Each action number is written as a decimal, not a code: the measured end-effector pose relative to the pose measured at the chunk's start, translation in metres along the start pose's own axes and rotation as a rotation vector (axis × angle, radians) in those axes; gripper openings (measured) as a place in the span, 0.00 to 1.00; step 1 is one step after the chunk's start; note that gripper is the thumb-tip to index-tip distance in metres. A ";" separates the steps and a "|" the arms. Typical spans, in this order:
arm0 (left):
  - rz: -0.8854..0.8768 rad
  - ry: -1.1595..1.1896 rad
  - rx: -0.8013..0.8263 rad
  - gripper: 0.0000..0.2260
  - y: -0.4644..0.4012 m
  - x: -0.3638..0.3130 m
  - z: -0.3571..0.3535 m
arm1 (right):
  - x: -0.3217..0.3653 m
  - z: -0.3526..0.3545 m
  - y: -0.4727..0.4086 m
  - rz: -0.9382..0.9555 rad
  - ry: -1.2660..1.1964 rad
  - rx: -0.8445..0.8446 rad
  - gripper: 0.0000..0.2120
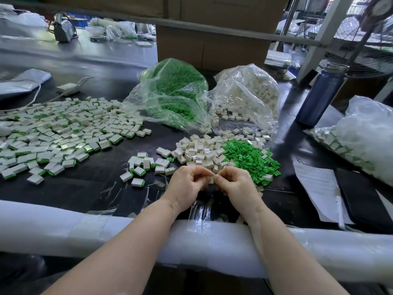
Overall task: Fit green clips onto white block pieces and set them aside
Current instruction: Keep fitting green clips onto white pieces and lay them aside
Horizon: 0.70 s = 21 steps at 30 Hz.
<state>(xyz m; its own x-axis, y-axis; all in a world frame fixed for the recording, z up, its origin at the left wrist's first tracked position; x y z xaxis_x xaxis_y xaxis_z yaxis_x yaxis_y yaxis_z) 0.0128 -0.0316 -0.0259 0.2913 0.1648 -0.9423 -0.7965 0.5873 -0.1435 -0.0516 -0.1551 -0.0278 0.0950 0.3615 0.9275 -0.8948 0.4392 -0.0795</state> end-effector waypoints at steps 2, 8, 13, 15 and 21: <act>-0.005 -0.011 -0.019 0.06 0.000 0.000 -0.001 | 0.001 -0.001 0.000 0.002 -0.027 -0.032 0.09; -0.058 -0.169 -0.019 0.10 0.000 0.002 -0.002 | 0.002 0.001 0.002 -0.006 -0.213 -0.048 0.07; -0.014 -0.076 -0.022 0.03 0.000 0.004 -0.003 | 0.003 0.003 0.004 0.022 -0.316 -0.061 0.05; 0.009 -0.031 -0.022 0.06 -0.001 0.004 -0.003 | 0.002 0.004 0.004 0.025 -0.310 -0.055 0.07; -0.015 -0.087 -0.056 0.07 -0.003 0.005 -0.002 | -0.001 0.003 0.003 0.020 -0.223 -0.064 0.08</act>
<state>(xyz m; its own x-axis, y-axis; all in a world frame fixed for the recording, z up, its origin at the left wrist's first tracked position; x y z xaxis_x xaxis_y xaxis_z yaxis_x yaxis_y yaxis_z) 0.0155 -0.0338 -0.0310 0.3459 0.2260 -0.9106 -0.8193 0.5457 -0.1758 -0.0554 -0.1565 -0.0274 -0.0275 0.1829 0.9828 -0.8653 0.4879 -0.1150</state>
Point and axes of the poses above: each hand's wrist, its own y-axis away from the middle knuckle, its own z-axis out of the back of the hand, x = y × z, the point moved 1 cm from there along -y, towards the middle knuckle
